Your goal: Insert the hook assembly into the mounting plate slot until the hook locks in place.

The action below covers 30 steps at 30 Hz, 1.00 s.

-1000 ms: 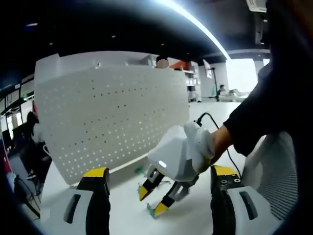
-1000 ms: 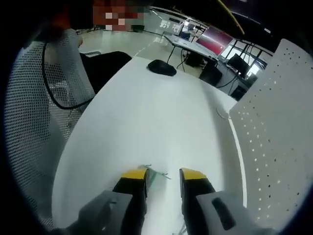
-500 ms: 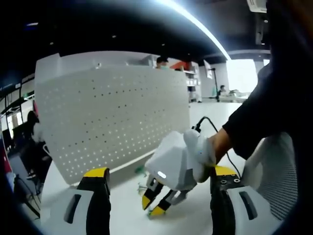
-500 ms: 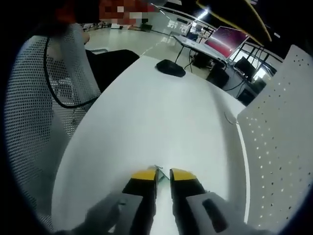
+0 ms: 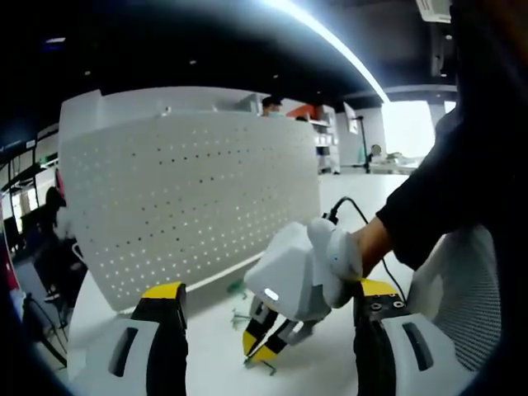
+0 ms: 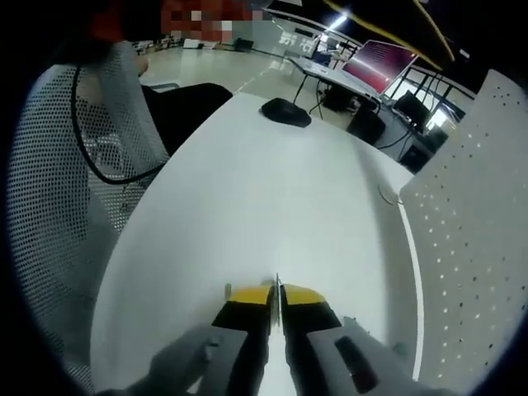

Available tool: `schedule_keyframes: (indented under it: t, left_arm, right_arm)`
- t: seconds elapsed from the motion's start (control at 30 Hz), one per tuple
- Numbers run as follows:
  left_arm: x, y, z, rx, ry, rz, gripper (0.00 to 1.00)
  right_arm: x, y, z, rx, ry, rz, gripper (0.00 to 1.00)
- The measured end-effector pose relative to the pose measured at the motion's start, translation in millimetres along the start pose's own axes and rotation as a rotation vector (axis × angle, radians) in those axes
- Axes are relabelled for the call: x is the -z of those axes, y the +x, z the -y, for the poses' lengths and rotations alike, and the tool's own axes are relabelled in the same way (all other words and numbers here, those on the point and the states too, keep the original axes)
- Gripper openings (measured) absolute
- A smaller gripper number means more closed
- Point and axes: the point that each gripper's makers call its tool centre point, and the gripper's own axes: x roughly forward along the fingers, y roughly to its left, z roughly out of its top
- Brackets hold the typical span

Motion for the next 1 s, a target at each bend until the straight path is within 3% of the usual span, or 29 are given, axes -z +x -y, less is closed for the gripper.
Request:
schedule_keyframes:
  t: [0.53,1.0]
  left_arm:
    - [0.7,0.1,-0.8,0.000,-0.002,-0.002,0.83]
    - [2.2,0.8,0.1,0.003,-0.005,-0.010,0.83]
  right_arm:
    - [0.4,0.9,3.2,0.006,-0.006,-0.008,0.00]
    - [7.1,-28.9,18.8,0.110,0.119,0.041,0.00]
